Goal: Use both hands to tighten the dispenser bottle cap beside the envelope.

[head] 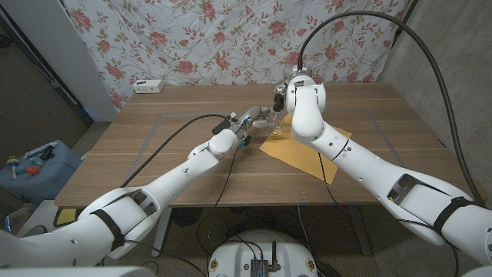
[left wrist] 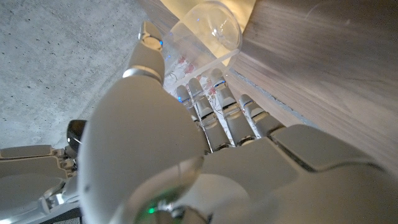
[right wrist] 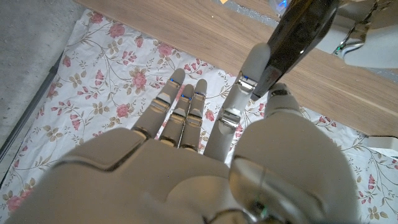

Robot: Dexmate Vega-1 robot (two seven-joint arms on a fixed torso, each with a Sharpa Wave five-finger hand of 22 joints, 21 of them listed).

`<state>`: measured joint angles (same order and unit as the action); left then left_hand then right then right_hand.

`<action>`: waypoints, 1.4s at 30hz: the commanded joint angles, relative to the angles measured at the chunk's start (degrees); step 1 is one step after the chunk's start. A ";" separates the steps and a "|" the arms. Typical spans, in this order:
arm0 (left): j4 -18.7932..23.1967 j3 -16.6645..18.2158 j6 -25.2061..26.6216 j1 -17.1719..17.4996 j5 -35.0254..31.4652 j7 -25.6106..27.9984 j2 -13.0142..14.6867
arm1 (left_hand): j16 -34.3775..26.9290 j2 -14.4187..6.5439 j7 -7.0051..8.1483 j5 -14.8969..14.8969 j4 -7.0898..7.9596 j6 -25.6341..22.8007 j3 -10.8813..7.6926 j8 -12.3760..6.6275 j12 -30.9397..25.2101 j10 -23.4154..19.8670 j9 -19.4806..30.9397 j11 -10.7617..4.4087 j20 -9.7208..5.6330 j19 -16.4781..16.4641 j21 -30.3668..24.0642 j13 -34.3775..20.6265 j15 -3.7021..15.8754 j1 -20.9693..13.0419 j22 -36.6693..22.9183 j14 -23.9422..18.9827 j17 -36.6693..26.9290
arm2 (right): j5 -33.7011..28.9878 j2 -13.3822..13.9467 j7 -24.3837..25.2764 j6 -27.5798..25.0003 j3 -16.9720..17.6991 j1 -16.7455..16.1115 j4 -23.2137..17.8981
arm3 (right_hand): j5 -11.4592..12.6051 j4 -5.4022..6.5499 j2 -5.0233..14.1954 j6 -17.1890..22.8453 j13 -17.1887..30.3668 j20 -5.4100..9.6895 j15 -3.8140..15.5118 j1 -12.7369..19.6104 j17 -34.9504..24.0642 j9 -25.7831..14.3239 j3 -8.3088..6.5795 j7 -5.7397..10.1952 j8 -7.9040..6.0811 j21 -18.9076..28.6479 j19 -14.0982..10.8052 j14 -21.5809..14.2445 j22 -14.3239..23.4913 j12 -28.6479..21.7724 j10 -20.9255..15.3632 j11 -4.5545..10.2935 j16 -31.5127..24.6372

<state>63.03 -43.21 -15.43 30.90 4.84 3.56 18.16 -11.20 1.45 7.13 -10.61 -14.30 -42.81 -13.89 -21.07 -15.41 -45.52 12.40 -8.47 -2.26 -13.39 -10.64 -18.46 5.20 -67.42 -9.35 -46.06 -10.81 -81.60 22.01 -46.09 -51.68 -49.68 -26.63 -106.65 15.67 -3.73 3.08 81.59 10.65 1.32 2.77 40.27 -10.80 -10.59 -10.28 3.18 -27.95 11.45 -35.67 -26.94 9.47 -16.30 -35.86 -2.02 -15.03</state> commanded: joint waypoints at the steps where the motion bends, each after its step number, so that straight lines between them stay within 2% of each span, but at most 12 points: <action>1: -1.23 -0.07 -0.66 -0.56 0.13 0.10 -0.55 | -0.22 -7.65 -2.28 -0.30 5.53 -9.55 -5.89 -0.43 -0.10 -5.19 0.21 -0.62 -0.23 -0.36 0.10 -14.02 3.74 5.62 -0.16 -0.21 -0.28 | -1.08 -3.41 -0.45 -3.22 1.93 -0.80 2.40 | -0.32 -0.55 1.12 0.66 0.11 0.02 1.54 1.25 -0.05 -0.21 -0.90 -0.08 -1.08 0.11 -0.63 -1.03 0.19 0.19 -0.97 -0.16 0.25; 7: -1.89 -0.14 -0.91 -0.87 0.13 0.10 -0.81 | -0.24 -7.71 -2.33 -0.30 5.55 -9.60 -5.91 -0.44 -0.11 -5.31 0.21 -0.62 -0.24 -0.37 0.09 -13.95 3.78 5.63 -0.16 -0.18 -0.30 | -0.82 -3.82 -0.87 -4.10 2.02 -0.55 2.91 | -0.69 -1.22 1.72 0.65 0.07 -0.15 1.50 2.22 -0.13 -0.23 -1.23 -0.13 -1.99 0.09 -0.93 -1.45 0.19 0.34 -1.52 -0.23 0.24; 8: -1.96 -0.15 -0.93 -0.92 0.14 0.06 -0.83 | -0.24 -7.70 -2.38 -0.31 5.55 -9.56 -5.91 -0.43 -0.11 -5.32 0.21 -0.64 -0.18 -0.37 0.10 -13.95 3.76 5.62 -0.16 -0.19 -0.29 | -0.70 -3.78 -0.80 -4.11 2.02 -0.55 2.86 | -0.87 -1.33 1.78 0.65 0.06 -0.18 1.44 2.30 -0.17 -0.24 -1.20 -0.16 -2.29 0.04 -0.91 -1.52 0.19 0.43 -1.59 0.25 0.25; 12: -2.49 -0.19 -1.22 -1.16 0.20 -0.05 -1.00 | -0.24 -7.65 -2.32 -0.31 5.51 -9.74 -5.91 -0.49 -0.11 -5.30 0.21 -0.71 -0.22 -0.37 0.09 -13.96 3.78 5.61 -0.16 -0.18 -0.29 | -0.28 -3.66 -0.35 -4.18 1.95 -0.56 2.67 | -1.43 -1.34 1.71 0.64 0.04 -0.29 1.40 1.94 -0.29 -0.24 -0.81 -0.23 -3.11 -0.05 -0.98 -1.63 0.20 0.76 -1.61 -0.19 0.33; 14: -2.80 -0.22 -1.41 -1.30 0.20 -0.10 -1.09 | -0.23 -7.66 -2.29 -0.31 5.53 -9.70 -5.92 -0.47 -0.10 -5.30 0.21 -0.72 -0.20 -0.37 0.09 -13.96 3.76 5.63 -0.16 -0.19 -0.27 | 0.15 -3.37 -0.03 -3.92 1.92 -0.61 2.35 | -2.19 -0.82 0.52 0.50 0.04 -0.44 1.11 0.03 -0.33 -0.15 0.49 -0.46 -4.26 -0.20 -0.96 -1.80 0.21 1.29 -1.55 -0.50 0.64; 18: -3.21 -0.26 -1.74 -1.51 0.20 -0.17 -1.21 | -0.22 -7.61 -2.36 -0.31 5.47 -9.71 -5.93 -0.48 -0.12 -5.29 0.21 -0.77 -0.23 -0.38 0.09 -13.99 3.77 5.57 -0.16 -0.16 -0.26 | 0.53 -3.12 0.54 -3.84 1.71 -0.60 1.99 | -2.65 -0.01 -0.64 0.11 0.06 -0.72 0.91 -2.30 -0.44 0.13 1.87 -0.54 -4.92 -0.32 -0.91 -1.84 0.23 1.90 -1.30 -0.70 0.96; 23: -3.22 -0.23 -1.82 -1.50 0.23 -0.13 -1.18 | -0.25 -7.67 -2.35 -0.32 5.50 -9.75 -5.93 -0.49 -0.09 -5.30 0.21 -0.67 -0.18 -0.35 0.09 -13.94 3.74 5.59 -0.16 -0.12 -0.29 | 0.74 -2.85 1.14 -3.90 1.57 -0.73 1.33 | -2.70 1.72 -2.56 -0.43 0.14 -1.13 0.29 -6.70 -0.78 0.49 4.37 -0.56 -5.45 -0.45 -0.73 -1.86 0.27 2.65 -1.31 -1.13 1.34; 28: -3.28 -0.22 -1.99 -1.46 0.27 -0.17 -1.17 | -0.26 -7.66 -2.23 -0.32 5.49 -9.73 -5.95 -0.47 -0.07 -5.28 0.21 -0.54 -0.19 -0.34 0.10 -13.92 3.77 5.59 -0.16 -0.16 -0.28 | 0.63 -2.66 1.02 -3.90 1.38 -0.72 0.87 | -2.19 3.73 -3.48 -2.75 0.24 -1.71 -0.18 -10.99 -1.07 0.53 6.56 -0.90 -4.13 -0.56 -0.36 -1.81 0.32 3.35 -1.19 -1.36 1.68; 32: -3.20 -0.19 -2.08 -1.33 0.32 -0.15 -1.12 | -0.23 -7.62 -2.34 -0.31 5.47 -9.70 -5.95 -0.45 -0.06 -5.28 0.21 -0.73 -0.18 -0.37 0.08 -13.92 3.75 5.58 -0.16 -0.08 -0.26 | 0.07 -2.14 0.09 -3.64 1.27 -0.64 0.13 | -1.72 4.68 -4.10 -4.34 0.29 -1.95 -0.61 -13.03 -1.16 0.47 7.75 -1.38 -2.95 -0.58 -0.18 -1.76 0.32 3.73 -0.99 -1.69 1.87; 34: -3.03 -0.13 -2.05 -1.21 0.30 0.01 -1.04 | -0.27 -7.65 -2.37 -0.31 5.51 -9.69 -5.93 -0.45 -0.04 -5.21 0.21 -0.71 -0.20 -0.35 0.09 -13.93 3.77 5.61 -0.16 -0.14 -0.29 | -0.64 -1.87 -0.86 -3.55 1.26 -0.57 -0.23 | -0.88 6.05 -4.67 -6.54 0.38 -2.56 -1.47 -15.77 -1.29 0.36 9.33 -1.52 -1.22 -0.63 0.35 -1.18 0.35 4.38 -0.03 -2.17 2.27; 36: -2.89 -0.10 -2.03 -1.12 0.29 0.08 -0.97 | -0.27 -7.64 -2.35 -0.31 5.50 -9.69 -5.94 -0.44 -0.06 -5.24 0.21 -0.80 -0.21 -0.36 0.08 -13.94 3.77 5.61 -0.16 -0.15 -0.28 | -0.78 -1.51 -1.37 -3.20 1.58 -0.76 -0.84 | -0.31 6.74 -4.84 -8.20 0.42 -2.79 -2.05 -17.08 -1.33 0.27 10.12 -1.72 -0.05 -0.69 0.77 -0.66 0.35 4.71 0.59 -2.27 2.56; 42: -2.59 -0.03 -1.99 -0.94 0.22 0.23 -0.80 | -0.25 -7.66 -2.30 -0.32 5.47 -9.63 -5.99 -0.41 -0.07 -5.29 0.21 -0.72 -0.19 -0.36 0.08 -13.93 3.71 5.57 -0.16 -0.12 -0.25 | -2.92 -0.85 -3.18 -2.25 2.17 -1.33 -2.10 | 0.56 7.62 -5.03 -11.70 0.50 -3.29 -2.81 -18.65 -1.38 0.12 11.17 -1.88 2.03 -0.79 1.46 0.12 0.34 5.12 1.74 -2.40 2.92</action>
<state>59.98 -43.42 -17.35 29.56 5.09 3.48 17.11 -11.08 1.45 7.13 -10.43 -14.29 -42.81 -13.88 -21.07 -15.26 -45.52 12.37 -8.47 -2.26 -13.39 -10.64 -18.46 5.06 -67.42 -9.35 -45.85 -10.78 -81.99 19.98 -46.66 -55.23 -48.21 -27.34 -106.60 15.53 3.71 -1.87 70.65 10.91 -1.79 0.18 22.36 -11.87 -10.29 0.32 1.52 -26.36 10.78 -34.39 -27.00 9.76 -11.42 -34.72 -4.36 -12.28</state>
